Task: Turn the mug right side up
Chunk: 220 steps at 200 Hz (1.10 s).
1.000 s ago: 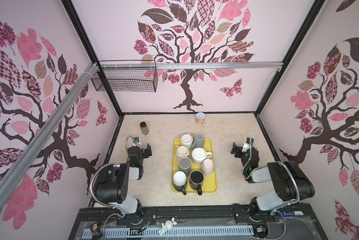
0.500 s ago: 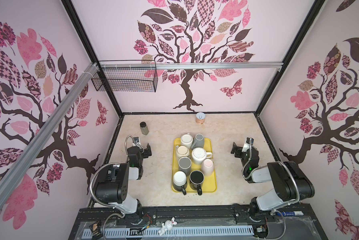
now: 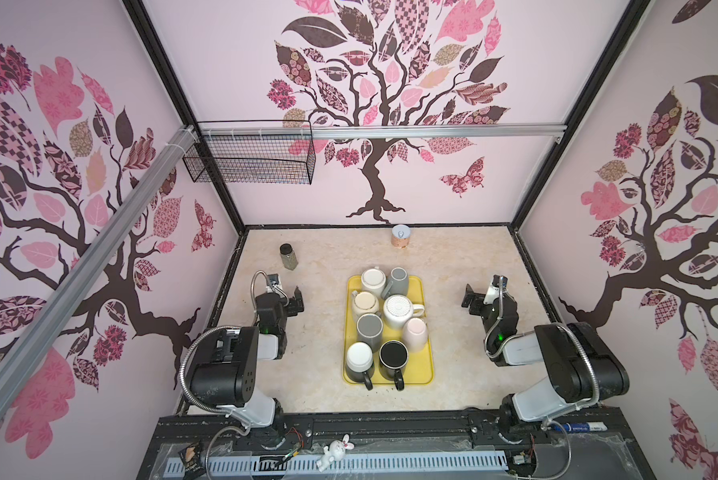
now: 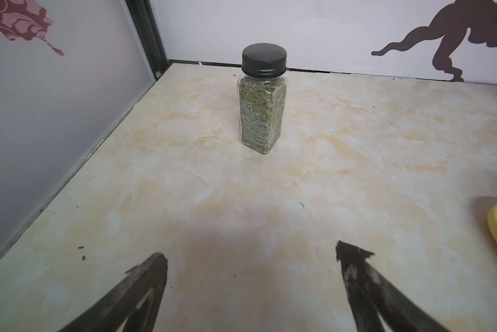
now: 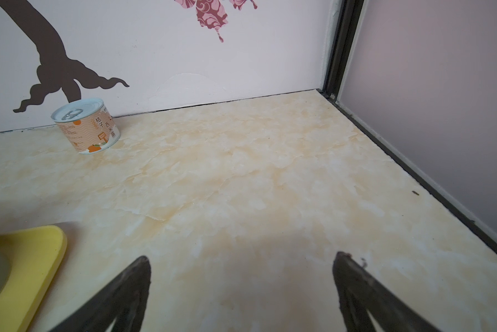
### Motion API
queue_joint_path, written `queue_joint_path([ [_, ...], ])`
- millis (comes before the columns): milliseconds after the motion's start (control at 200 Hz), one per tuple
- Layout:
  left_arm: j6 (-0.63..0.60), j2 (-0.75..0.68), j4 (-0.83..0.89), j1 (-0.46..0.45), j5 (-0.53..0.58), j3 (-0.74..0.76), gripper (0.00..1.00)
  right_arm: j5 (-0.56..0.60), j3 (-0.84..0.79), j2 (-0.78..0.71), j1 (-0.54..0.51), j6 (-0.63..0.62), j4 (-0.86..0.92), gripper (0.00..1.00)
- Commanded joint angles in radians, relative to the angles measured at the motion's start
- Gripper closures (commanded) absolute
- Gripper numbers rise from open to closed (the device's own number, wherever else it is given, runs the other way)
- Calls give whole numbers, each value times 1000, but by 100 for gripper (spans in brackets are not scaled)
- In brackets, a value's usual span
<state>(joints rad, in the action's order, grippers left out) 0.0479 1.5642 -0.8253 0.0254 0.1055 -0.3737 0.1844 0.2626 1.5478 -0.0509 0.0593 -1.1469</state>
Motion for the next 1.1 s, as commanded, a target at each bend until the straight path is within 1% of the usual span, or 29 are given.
queue_joint_path([
  [0, -10, -32, -57, -15, 58, -7, 3, 26, 41, -115, -2, 2, 125, 0],
  [50, -12, -104, 45, -33, 116, -19, 3, 55, 110, -205, -3, 33, 299, 0],
  [95, -3, -179, 199, -37, 148, -65, 3, 70, 181, -263, -2, 55, 457, 0],
  [145, 35, -230, 361, -37, 184, -134, 3, 76, 266, -309, -2, 80, 623, 1],
  [185, 44, -264, 484, -37, 194, -191, 3, 72, 351, -329, -2, 99, 765, 1],
  [240, 41, -304, 583, -38, 183, -243, 3, 63, 439, -337, -3, 123, 914, 2],
  [295, 71, -347, 653, -37, 174, -283, 3, 17, 531, -330, -2, 145, 1050, 2],
  [360, 145, -392, 762, -38, 159, -323, 3, -49, 590, -316, -2, 180, 1159, 3],
  [425, 219, -416, 874, -37, 127, -370, 3, -153, 617, -303, -8, 232, 1269, 10],
  [480, 279, -429, 987, -37, 85, -416, 3, -218, 610, -302, -26, 253, 1315, 14],
  [515, 297, -432, 1072, -35, 24, -450, 3, -238, 593, -307, -53, 260, 1338, 17],
  [615, 291, -395, 1224, -33, -171, -504, 3, -221, 551, -324, -146, 250, 1399, 22],
  [655, 291, -368, 1264, -33, -245, -510, 3, -227, 538, -327, -165, 259, 1423, 25],
  [735, 291, -332, 1297, -45, -396, -491, 3, -303, 501, -327, -175, 292, 1460, 30],
  [840, 338, -344, 1275, -95, -513, -421, 3, -367, 425, -333, -195, 332, 1468, 38],
  [920, 355, -346, 1266, -157, -584, -378, 8, -424, 356, -340, -231, 376, 1452, 46],
  [1020, 378, -322, 1272, -240, -631, -332, 19, -444, 304, -347, -312, 417, 1445, 47],
  [1095, 390, -294, 1273, -279, -652, -295, 26, -455, 266, -348, -367, 451, 1440, 36],
])
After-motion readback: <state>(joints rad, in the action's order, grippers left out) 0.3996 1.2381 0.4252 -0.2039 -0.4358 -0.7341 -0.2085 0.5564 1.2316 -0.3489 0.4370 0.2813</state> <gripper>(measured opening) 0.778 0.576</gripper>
